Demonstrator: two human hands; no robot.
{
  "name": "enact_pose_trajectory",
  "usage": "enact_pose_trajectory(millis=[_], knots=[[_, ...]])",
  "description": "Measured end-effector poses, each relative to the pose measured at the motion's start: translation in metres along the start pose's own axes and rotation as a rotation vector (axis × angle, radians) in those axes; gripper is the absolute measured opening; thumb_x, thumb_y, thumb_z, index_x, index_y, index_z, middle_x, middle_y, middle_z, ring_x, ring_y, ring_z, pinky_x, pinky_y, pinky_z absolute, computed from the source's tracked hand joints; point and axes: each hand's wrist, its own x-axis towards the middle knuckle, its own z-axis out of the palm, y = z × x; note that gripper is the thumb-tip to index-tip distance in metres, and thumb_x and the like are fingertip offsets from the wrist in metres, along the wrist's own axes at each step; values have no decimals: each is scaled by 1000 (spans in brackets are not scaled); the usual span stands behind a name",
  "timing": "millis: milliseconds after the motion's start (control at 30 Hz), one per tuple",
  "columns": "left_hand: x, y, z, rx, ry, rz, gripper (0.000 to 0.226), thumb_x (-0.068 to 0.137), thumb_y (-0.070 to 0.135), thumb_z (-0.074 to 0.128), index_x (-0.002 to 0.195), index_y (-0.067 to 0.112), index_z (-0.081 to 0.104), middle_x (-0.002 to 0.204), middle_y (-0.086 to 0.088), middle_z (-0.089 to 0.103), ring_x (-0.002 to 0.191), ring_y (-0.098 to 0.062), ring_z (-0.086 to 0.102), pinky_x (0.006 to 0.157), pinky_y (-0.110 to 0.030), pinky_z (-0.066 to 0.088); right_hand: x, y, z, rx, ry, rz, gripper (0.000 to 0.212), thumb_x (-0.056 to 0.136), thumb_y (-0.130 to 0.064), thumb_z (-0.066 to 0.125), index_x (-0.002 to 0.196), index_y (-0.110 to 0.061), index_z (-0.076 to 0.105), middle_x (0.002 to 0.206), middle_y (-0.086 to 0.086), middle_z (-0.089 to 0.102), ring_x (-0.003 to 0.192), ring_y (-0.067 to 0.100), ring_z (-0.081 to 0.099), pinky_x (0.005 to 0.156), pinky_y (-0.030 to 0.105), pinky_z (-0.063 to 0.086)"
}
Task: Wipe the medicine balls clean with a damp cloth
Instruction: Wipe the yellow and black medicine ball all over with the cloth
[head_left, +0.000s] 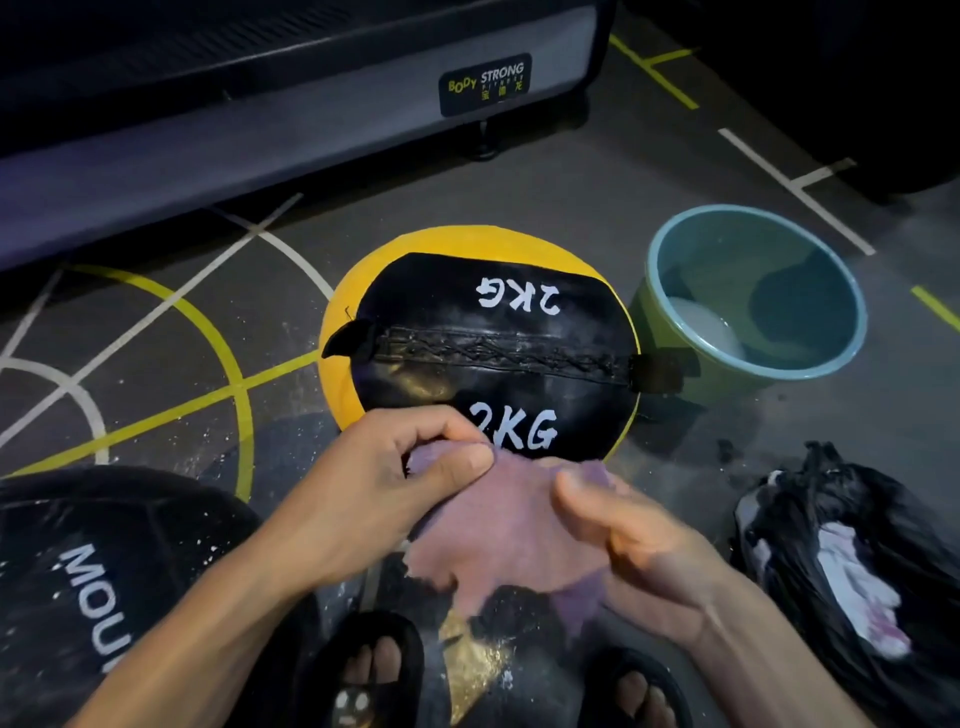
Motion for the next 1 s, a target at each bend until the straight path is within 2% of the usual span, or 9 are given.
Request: enact_pose_trajectory(millis=[133,233,400,533,600,700,833,900,1000], knots=[[1,-3,-4,7,52,-12,14,96,28,67,98,20,78,95,5,77,89,-10,73,80,-31,58,-3,1,-4,-21,48,47,43,100,-14,59,136,9,56,128,30,59,108,31,63,94,38,53],[5,-4,-4,-27,111,-37,16,93,31,69,101,21,78,97,5,78,92,-9,74,77,-26,58,-9,1,-7,-5,49,46,39,97,-10,61,134,5,61,120,24,68,101,27,71,89,37,59],[11,1,-3,-672,91,-198,36,92,26,70,128,22,69,97,-10,72,81,-17,68,67,-25,57,-10,-21,-8,16,171,-79,52,94,-25,73,137,2,59,132,30,61,106,33,71,91,48,59],[12,-1,-6,-573,62,-101,64,85,8,79,141,31,57,82,5,69,76,-8,65,72,-19,54,-16,-40,4,-118,293,-140,26,98,-12,58,119,-2,70,115,22,71,89,23,74,75,35,64],[11,-2,-17,-429,-37,-78,70,81,13,81,142,36,56,95,-3,69,87,-18,67,78,-27,56,-19,-49,11,-276,364,-202,20,91,-7,61,106,-3,73,103,24,73,83,25,74,70,33,63],[10,3,-24,-298,-396,-81,66,86,22,76,147,26,51,128,-14,68,116,-34,66,100,-43,54,-16,-63,24,-592,326,-272,19,93,-12,66,106,2,70,99,27,72,80,30,69,67,35,60],[18,9,-13,-285,-399,-125,48,94,51,69,106,4,72,101,-22,73,90,-34,68,82,-52,49,-6,-78,34,-788,239,-231,21,96,-16,63,111,-2,70,95,20,73,83,26,68,74,37,57],[20,8,-9,-388,-319,-135,44,97,44,63,103,2,74,100,-25,73,88,-33,69,82,-47,52,1,-71,27,-631,336,-201,32,93,-27,63,117,-8,70,85,6,71,75,17,63,66,29,51],[17,9,-10,-543,-259,-101,36,99,29,54,105,1,76,99,-20,75,86,-22,72,75,-29,57,7,-45,15,-315,423,-14,57,87,-51,56,125,-9,65,101,17,73,86,32,71,69,40,60]])
